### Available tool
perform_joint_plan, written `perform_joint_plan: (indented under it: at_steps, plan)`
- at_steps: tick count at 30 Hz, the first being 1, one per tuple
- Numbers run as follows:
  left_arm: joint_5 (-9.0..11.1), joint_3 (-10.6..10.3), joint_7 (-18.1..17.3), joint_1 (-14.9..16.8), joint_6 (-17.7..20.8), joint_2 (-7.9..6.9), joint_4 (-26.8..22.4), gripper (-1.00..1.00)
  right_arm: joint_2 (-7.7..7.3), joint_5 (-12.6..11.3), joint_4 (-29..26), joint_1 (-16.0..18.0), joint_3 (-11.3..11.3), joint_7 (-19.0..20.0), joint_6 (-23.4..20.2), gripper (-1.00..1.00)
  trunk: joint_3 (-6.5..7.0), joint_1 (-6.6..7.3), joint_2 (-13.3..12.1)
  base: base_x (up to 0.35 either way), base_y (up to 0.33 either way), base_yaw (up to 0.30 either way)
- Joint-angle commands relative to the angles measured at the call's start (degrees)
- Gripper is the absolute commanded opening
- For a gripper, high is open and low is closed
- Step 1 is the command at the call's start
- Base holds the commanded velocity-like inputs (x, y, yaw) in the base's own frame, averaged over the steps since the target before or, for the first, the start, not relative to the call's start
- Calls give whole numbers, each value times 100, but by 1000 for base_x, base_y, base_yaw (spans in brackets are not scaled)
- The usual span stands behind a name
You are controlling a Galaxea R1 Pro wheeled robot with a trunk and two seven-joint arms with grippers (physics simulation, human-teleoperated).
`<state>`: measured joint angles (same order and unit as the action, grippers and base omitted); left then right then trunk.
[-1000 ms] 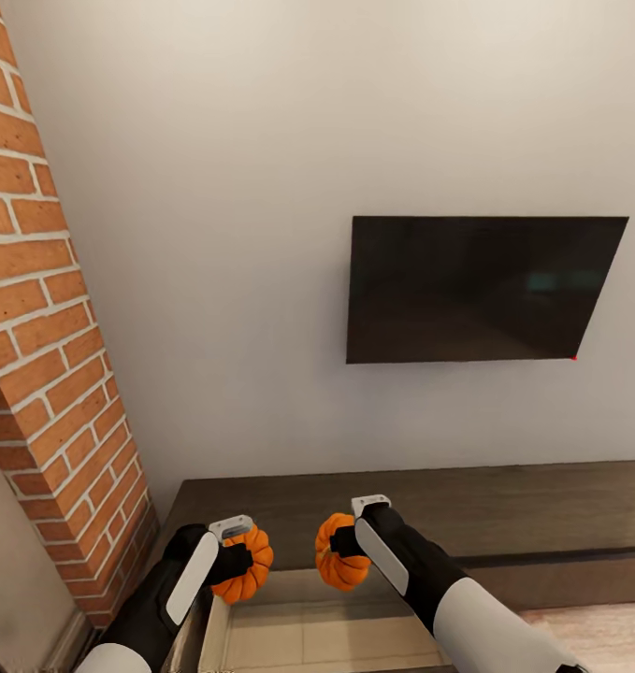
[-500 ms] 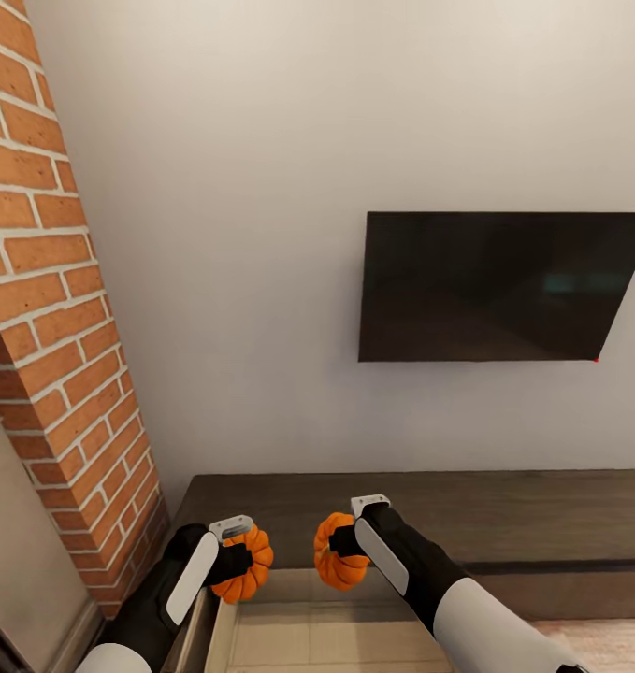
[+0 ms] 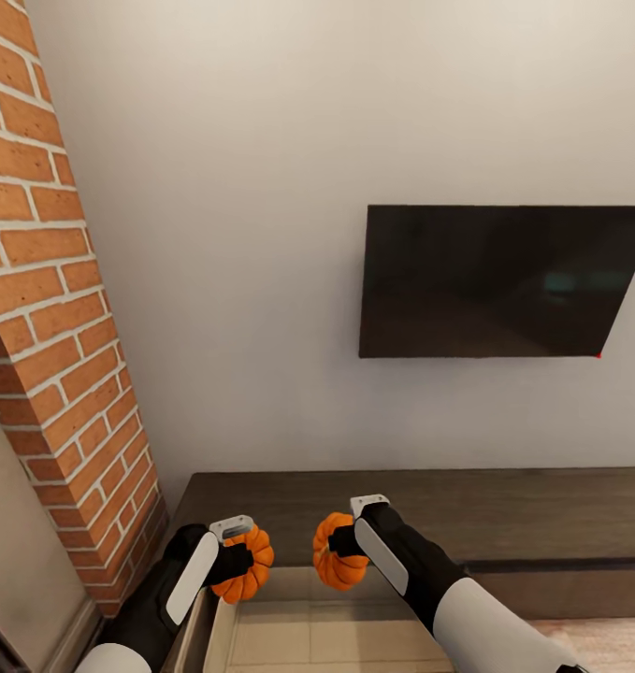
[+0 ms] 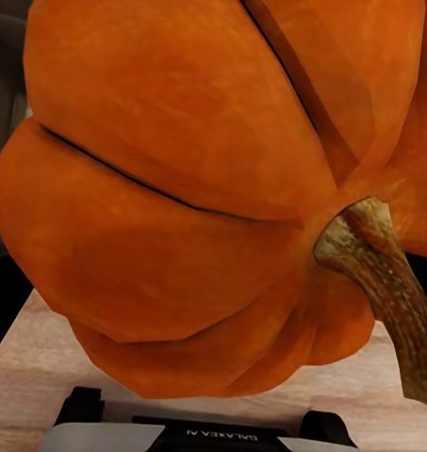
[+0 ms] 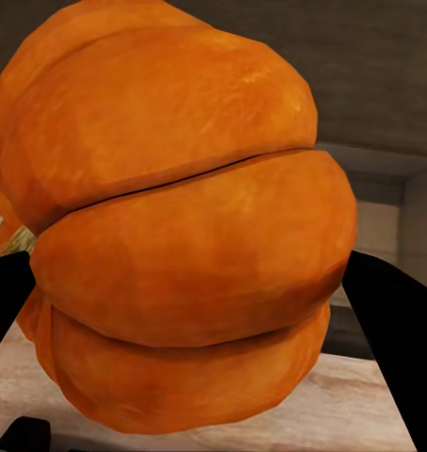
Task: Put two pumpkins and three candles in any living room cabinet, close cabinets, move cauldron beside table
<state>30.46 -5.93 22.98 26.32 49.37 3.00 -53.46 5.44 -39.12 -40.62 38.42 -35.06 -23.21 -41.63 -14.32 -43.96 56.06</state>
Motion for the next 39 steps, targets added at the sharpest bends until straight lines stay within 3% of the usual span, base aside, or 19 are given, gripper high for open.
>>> perform_joint_plan:
  at_steps: [1, 8, 19, 23, 27, 37, 39]
  plan:
    - [56, -11, 67, 4, 11, -1, -7, -100, -5, -55, -7, 7, -25, -51, -24, -100, -26, -23, 48, 0, 0, 0]
    - [38, -222, 62, 4, -59, -1, 354, -100, -23, -49, 1, 7, -13, -50, -63, -100, -152, -177, 329, 0, 0, 0]
    - [32, -375, 56, 4, -1120, -9, 1201, -100, -68, -54, 11, -26, -14, -66, 260, -100, -350, -419, 770, 0, 0, 0]
    - [26, -621, 6, 4, -1591, -4, 1592, -100, -73, -61, 30, -80, -13, -65, 331, -100, -421, -507, 930, 0, 0, 0]
    - [29, -718, -2, 4, -1852, 2, 1673, -100, -77, -57, 62, -219, -15, -47, 591, -100, -493, -594, 1091, 0, 0, 0]
    - [35, -962, -4, 4, -2034, 73, 1709, -100, -75, -31, 160, -426, -19, -43, 872, -100, -673, -814, 1492, 0, 0, 0]
    - [37, -1080, -4, 4, -2053, 91, 1715, -100, -75, -19, 315, -440, -22, -41, 1099, -100, -709, -858, 1572, 0, 0, 0]
